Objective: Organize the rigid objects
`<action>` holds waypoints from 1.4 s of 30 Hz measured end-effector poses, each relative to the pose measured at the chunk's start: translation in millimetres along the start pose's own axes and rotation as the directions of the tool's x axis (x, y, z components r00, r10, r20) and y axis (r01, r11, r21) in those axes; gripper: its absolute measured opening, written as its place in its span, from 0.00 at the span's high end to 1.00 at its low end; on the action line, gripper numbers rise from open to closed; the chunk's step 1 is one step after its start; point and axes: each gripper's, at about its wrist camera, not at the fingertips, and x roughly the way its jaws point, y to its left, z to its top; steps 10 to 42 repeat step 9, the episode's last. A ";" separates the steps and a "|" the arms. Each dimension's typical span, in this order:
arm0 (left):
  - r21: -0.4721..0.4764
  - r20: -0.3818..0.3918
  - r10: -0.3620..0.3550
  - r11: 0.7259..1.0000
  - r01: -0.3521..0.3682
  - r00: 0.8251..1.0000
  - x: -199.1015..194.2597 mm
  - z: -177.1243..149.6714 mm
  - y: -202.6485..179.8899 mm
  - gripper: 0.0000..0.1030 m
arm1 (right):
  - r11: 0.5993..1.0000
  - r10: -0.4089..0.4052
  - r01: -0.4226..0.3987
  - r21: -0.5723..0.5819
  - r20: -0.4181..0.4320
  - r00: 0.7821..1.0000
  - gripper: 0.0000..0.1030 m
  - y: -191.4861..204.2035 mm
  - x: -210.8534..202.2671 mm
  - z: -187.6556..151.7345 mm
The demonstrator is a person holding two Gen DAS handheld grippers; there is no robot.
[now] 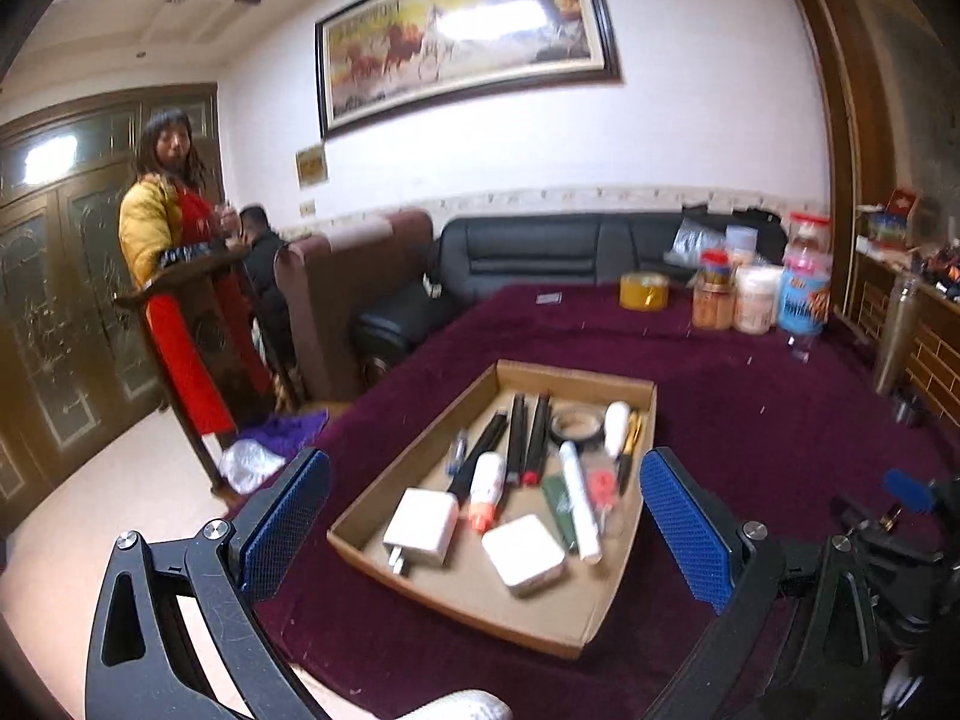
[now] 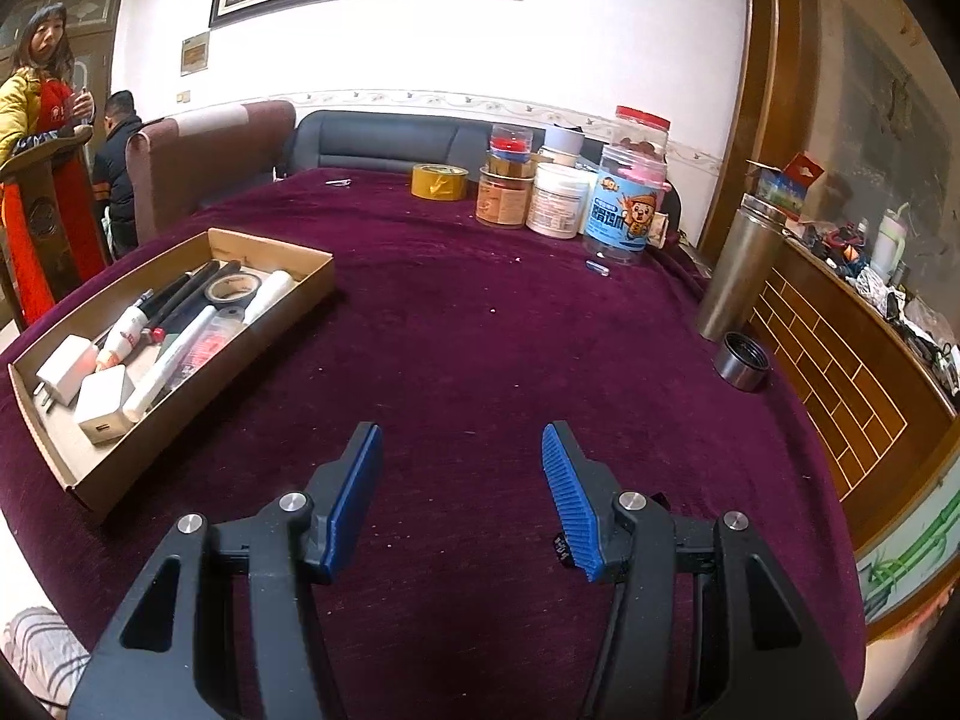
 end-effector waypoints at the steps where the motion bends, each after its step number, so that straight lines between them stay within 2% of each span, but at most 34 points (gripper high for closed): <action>1: -0.006 -0.023 0.009 1.000 -0.009 1.000 4.5 -3.6 1.6 0.01 | 1.000 0.002 -0.002 0.000 -0.001 1.000 0.47 1.1 0.0 0.0; 5: -0.024 -0.103 0.036 0.999 -0.038 0.994 23.5 -14.2 7.4 0.01 | 1.000 0.006 -0.006 -0.007 -0.008 1.000 0.47 6.9 1.5 -0.2; 9: -0.047 -0.188 0.071 0.996 -0.081 0.980 42.1 -22.3 16.9 0.01 | 1.000 0.004 -0.004 -0.027 -0.014 1.000 0.47 14.0 2.6 -1.3; 42: -0.047 -0.188 0.071 0.996 -0.081 0.980 42.1 -22.3 16.9 0.01 | 1.000 0.004 -0.004 -0.027 -0.014 1.000 0.47 14.0 2.6 -1.3</action>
